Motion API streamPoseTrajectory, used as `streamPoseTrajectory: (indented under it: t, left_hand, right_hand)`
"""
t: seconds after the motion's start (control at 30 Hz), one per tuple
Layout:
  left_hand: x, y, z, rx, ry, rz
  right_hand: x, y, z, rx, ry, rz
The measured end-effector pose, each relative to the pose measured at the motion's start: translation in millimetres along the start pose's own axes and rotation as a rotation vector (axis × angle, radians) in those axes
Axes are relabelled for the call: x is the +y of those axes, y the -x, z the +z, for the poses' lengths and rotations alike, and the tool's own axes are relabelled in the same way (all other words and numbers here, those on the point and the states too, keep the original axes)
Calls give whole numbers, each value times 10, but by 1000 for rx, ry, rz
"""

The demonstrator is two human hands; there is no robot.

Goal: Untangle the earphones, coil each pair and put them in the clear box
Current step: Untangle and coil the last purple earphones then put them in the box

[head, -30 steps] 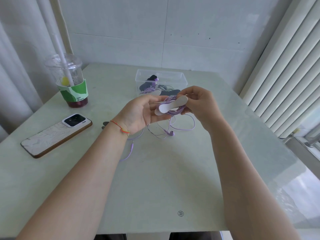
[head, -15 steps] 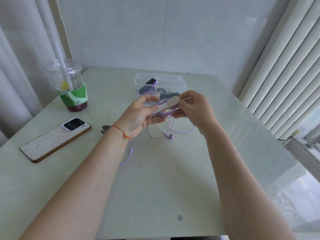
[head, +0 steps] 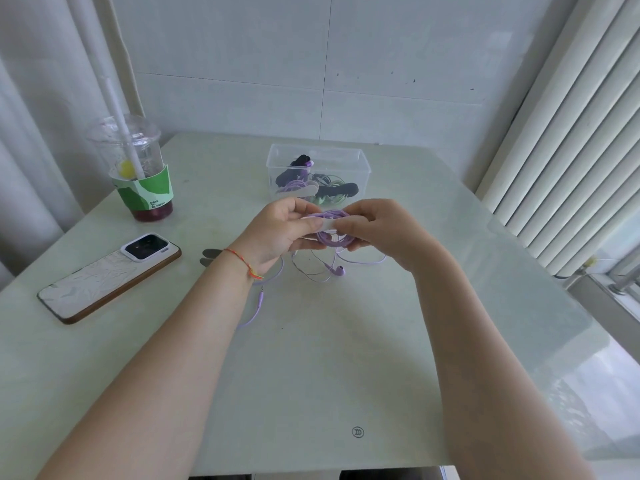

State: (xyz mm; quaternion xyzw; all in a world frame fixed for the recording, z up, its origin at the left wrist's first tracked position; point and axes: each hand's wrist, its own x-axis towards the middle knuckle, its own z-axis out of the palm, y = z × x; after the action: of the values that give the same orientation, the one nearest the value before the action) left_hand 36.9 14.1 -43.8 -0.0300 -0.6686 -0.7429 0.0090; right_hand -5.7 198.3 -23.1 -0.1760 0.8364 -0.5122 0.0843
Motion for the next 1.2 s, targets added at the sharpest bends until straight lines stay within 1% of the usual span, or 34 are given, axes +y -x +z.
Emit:
streamPoseTrajectory:
  t: [0.07,0.17,0.27,0.37,0.57,0.67,0.73,0.77,0.83,0.87,0.93,1.0,1.07,1.13,1.2]
  left_hand:
    - [-11,-9,-12,71,28,30]
    - [-15,-18,-30,116,29,84]
    - [-37,-37,-23,173,-65,130]
    - [-60,-51,-3,249,-45,126]
    - [-31,-47,28,246,115,22]
    - [-31,-74,1,250,119,6]
    - [-53,-101,-30,250,96,25]
    - [-56,-107,-36,251,67,48]
    - [-66,-115,-44,311,-26,91]
    - [-73,-116,-39,356,-89,115]
    - [-82,-137,-25,409,-236,144]
    - [-86,-178,5,405,-389,126]
    - [-34,-243,43,364,-523,90]
    - [68,-346,51,386,-619,69]
    - [198,-479,-7,475,-737,106]
  right_hand:
    - [18,-18,-2,42,-78,-4]
    - [28,-33,8,93,-209,-8]
    - [41,-43,27,136,-267,11]
    - [48,-52,60,178,-294,12]
    - [44,-55,113,233,-318,-4]
    - [53,-67,110,225,-338,8]
    - [50,-71,99,205,-347,4]
    - [47,-72,98,191,-340,-6]
    - [42,-73,107,154,-300,-25]
    - [49,-78,118,145,-246,-37]
    - [51,-112,144,150,-40,-85]
    - [45,-142,163,181,164,-112]
    - [3,-182,133,223,284,-98]
    - [-57,-268,66,264,333,-83]
    - [-113,-416,-19,318,336,-81]
